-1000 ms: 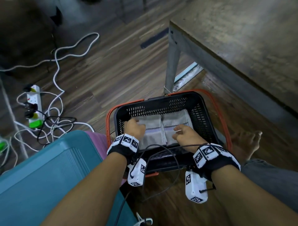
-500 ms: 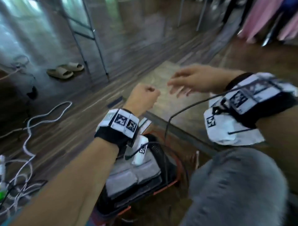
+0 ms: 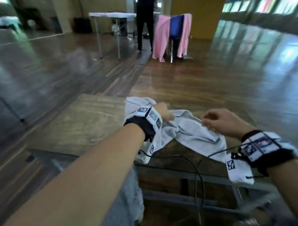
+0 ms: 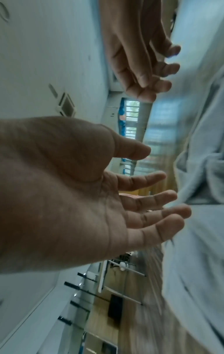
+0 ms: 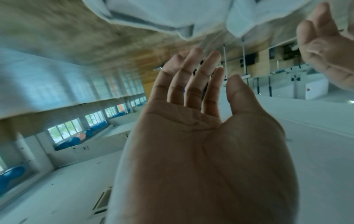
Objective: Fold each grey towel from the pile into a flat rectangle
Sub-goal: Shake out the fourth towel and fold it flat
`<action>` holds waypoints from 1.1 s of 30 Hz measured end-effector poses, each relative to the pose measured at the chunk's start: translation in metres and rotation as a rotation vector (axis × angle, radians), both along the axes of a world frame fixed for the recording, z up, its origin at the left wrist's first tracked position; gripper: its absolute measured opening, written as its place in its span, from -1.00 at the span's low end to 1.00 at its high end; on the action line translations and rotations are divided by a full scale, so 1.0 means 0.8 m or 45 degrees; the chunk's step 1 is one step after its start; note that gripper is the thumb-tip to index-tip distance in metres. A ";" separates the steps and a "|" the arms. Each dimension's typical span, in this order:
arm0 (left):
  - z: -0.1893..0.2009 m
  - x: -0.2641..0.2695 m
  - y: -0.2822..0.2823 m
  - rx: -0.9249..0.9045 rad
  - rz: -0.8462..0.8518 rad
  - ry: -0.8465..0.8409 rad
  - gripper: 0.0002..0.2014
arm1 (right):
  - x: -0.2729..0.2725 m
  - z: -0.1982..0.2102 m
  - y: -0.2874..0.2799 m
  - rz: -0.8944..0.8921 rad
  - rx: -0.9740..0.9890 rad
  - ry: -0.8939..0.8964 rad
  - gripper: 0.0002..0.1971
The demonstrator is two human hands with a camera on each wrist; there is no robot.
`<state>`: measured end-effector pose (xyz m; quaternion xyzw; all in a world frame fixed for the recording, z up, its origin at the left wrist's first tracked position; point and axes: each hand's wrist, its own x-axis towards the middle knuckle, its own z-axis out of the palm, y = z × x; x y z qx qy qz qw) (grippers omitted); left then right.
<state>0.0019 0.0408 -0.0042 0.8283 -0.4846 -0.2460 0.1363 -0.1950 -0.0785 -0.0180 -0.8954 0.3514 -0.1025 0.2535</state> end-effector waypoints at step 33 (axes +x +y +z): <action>-0.142 0.003 -0.077 -0.207 -0.061 -0.681 -0.23 | -0.015 -0.146 -0.042 -0.065 -0.228 0.263 -0.39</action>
